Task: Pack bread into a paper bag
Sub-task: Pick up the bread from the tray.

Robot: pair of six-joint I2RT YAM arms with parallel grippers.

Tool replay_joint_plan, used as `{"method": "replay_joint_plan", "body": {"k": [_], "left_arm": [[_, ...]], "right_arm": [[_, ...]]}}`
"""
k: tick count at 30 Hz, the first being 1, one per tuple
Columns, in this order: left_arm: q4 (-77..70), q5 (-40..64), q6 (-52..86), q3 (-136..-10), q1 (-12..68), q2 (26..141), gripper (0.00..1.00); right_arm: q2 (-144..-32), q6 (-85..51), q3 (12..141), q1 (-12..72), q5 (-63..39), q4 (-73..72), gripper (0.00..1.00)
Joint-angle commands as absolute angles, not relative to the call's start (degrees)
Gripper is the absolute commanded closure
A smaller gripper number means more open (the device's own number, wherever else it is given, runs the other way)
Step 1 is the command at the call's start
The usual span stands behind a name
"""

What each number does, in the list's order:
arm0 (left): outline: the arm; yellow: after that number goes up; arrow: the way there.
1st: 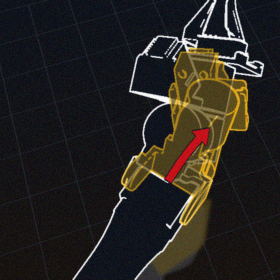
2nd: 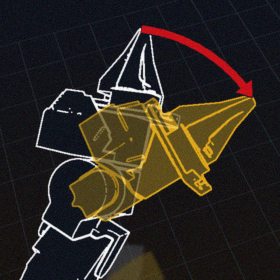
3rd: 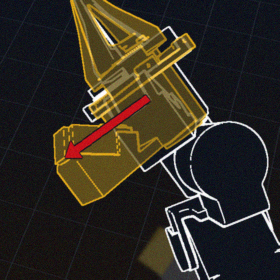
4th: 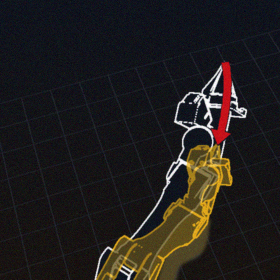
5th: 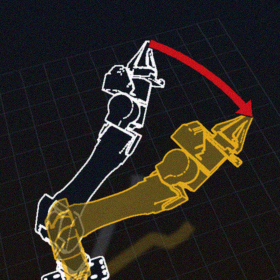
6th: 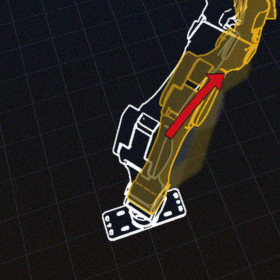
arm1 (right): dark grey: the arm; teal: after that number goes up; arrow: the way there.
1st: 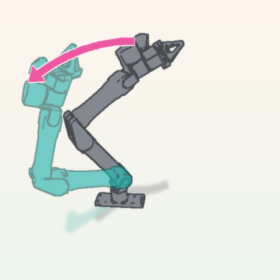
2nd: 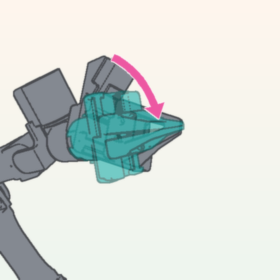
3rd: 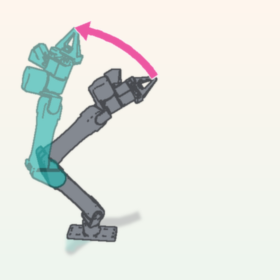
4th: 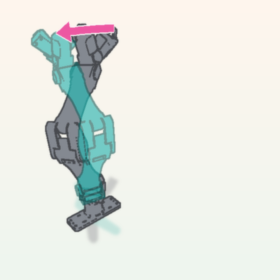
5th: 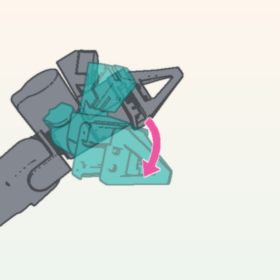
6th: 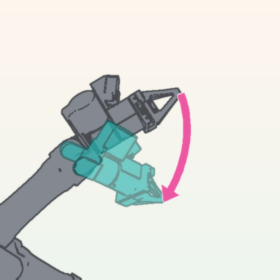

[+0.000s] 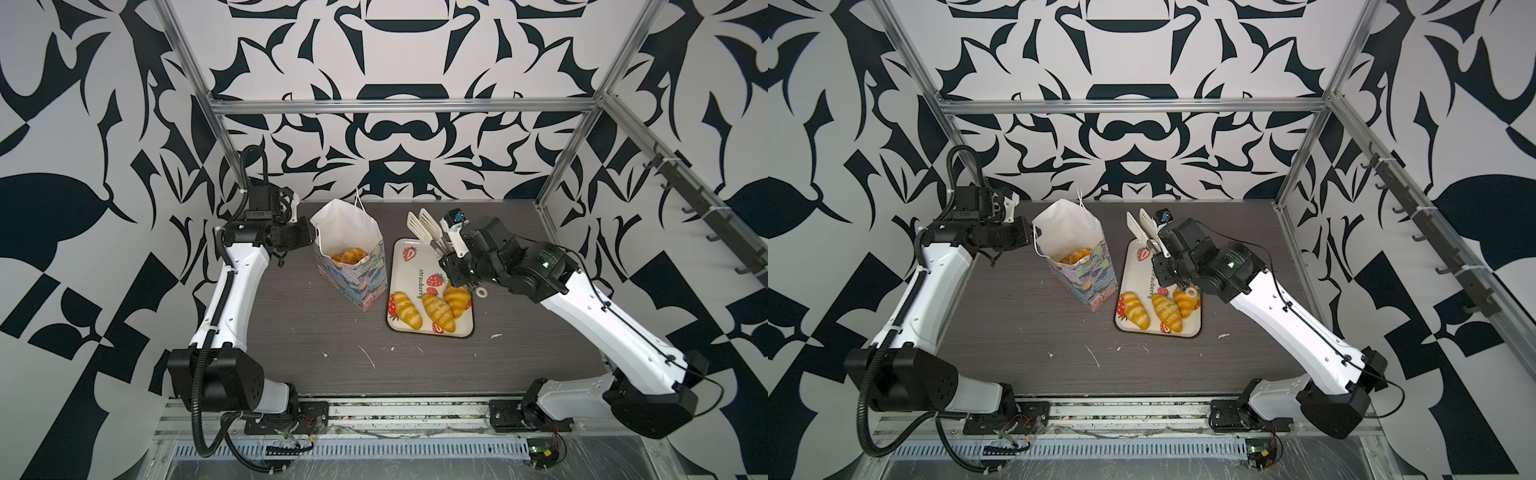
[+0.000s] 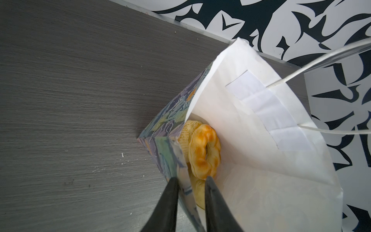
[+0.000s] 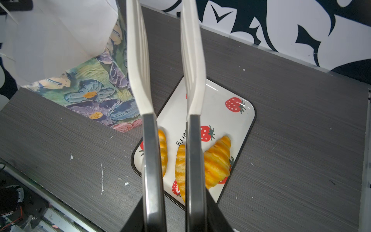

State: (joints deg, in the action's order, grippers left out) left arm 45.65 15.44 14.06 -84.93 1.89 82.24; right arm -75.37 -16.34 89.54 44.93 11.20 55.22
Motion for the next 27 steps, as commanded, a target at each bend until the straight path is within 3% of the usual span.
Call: {"method": "replay_joint_plan", "body": {"k": [1,27], "left_arm": [[47.0,15.6,13.9,-84.2,2.1,81.1,0.73],[47.0,15.1,13.9,-83.9,2.5,80.8,0.73]], "right_arm": [[-73.3,-17.4,88.1,44.3,11.6,53.8,0.62],[-70.8,-22.7,72.1,42.9,2.3,54.3,0.62]]}}
